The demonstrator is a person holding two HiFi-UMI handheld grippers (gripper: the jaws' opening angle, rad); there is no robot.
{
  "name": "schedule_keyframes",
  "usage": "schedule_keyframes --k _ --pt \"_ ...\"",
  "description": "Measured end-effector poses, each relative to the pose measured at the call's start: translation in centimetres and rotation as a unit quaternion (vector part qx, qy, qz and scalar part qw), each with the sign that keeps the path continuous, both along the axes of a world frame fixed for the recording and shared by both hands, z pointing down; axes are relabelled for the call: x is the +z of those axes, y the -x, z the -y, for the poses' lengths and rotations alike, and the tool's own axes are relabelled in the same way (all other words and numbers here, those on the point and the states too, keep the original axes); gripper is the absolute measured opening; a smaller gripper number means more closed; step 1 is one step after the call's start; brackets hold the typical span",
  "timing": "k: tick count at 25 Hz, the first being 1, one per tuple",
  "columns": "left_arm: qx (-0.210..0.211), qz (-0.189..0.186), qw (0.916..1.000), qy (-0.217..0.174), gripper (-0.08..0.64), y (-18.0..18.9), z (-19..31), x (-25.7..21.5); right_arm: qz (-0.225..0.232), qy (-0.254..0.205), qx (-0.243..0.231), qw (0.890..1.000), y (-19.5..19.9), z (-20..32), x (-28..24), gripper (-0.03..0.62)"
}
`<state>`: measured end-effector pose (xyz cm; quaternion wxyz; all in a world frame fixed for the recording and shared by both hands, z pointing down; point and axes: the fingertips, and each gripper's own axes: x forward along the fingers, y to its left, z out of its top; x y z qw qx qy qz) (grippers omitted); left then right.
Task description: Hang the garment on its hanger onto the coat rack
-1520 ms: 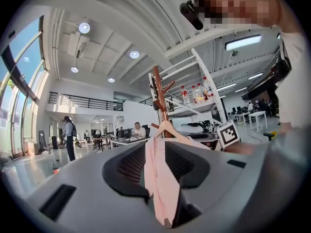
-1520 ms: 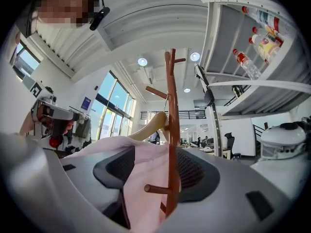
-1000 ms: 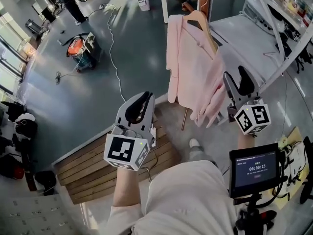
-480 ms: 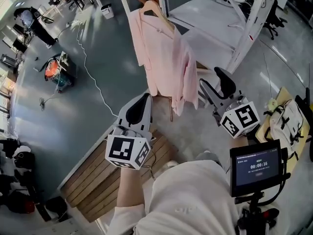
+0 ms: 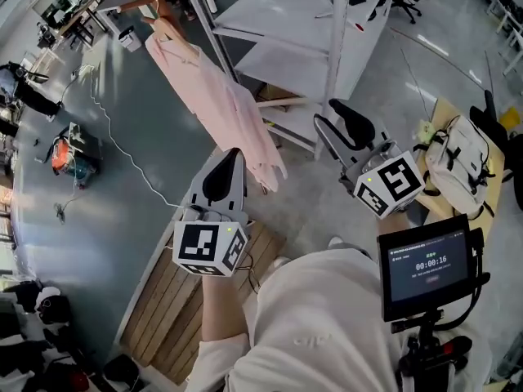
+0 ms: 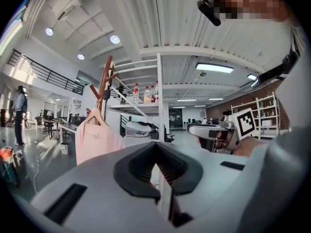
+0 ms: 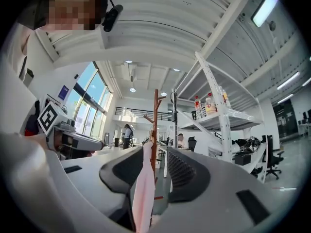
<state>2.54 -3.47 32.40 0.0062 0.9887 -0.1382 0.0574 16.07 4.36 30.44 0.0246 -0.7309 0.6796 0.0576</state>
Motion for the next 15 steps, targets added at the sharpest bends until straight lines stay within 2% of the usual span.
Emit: schedule_keyframes --k 6,11,15 --pt "0.013 -0.033 0.9976 0.059 0.006 -2.8 -1.9 0.2 -0.005 0.008 0.007 1.0 -2.5 -2.3 0.5 0.163" --pt "0.03 -0.03 0.9966 0.07 0.006 -3.1 -2.5 0.3 -0.006 0.009 0.008 1.0 -2.8 -2.6 0.5 0.163" --pt "0.039 -0.044 0.9932 0.1 0.006 -3.1 -2.6 0.5 -0.003 0.009 0.004 1.0 -2.8 -2.7 0.7 0.163"
